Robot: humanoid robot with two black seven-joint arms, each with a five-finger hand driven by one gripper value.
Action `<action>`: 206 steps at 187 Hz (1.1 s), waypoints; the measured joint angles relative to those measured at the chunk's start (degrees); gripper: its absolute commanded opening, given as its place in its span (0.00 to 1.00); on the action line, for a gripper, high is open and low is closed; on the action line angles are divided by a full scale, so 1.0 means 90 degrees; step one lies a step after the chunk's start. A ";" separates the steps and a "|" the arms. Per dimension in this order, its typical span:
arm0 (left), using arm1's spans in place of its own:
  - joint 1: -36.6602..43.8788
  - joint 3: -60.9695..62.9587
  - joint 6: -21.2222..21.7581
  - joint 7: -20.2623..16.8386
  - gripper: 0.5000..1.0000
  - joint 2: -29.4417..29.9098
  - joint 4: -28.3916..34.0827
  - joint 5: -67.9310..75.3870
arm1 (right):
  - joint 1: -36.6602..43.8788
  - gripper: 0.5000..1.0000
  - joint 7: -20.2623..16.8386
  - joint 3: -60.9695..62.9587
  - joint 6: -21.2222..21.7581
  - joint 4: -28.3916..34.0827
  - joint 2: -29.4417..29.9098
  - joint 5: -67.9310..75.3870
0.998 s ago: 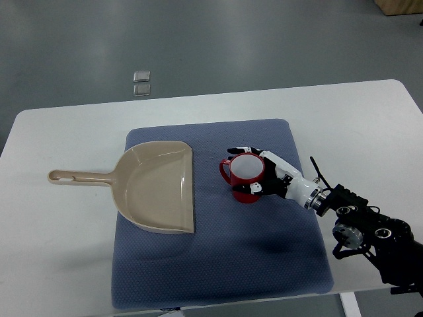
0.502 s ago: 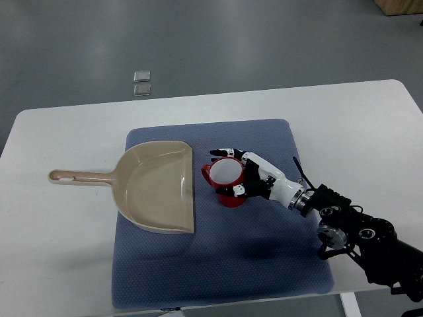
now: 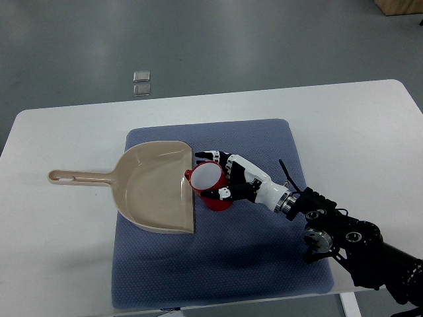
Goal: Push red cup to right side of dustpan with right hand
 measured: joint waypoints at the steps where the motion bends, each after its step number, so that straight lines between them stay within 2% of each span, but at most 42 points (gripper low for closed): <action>1: 0.0000 0.0000 0.0000 0.0000 1.00 0.0000 0.0000 0.0000 | 0.0000 0.83 0.0000 0.0000 -0.0001 0.0000 0.0003 0.0000; 87: 0.0001 0.0000 0.0000 0.0000 1.00 0.0000 0.0004 -0.0004 | 0.0005 0.86 0.0000 0.0102 0.0101 -0.0008 0.0018 0.0123; 188: -0.0001 0.0020 0.0000 0.0000 1.00 0.0000 0.0000 0.0007 | 0.0548 0.86 -0.0001 0.0148 0.0799 -0.0002 -0.1109 0.1690; 194: 0.0000 0.0020 0.0000 0.0000 1.00 0.0000 0.0000 0.0007 | 0.0602 0.86 -0.0075 0.0148 0.0800 -0.0009 -0.1177 0.1932; 206: 0.0001 0.0020 0.0000 0.0000 1.00 0.0000 0.0000 0.0007 | 0.0708 0.86 -0.0499 0.0149 0.0736 -0.0040 -0.1278 0.2593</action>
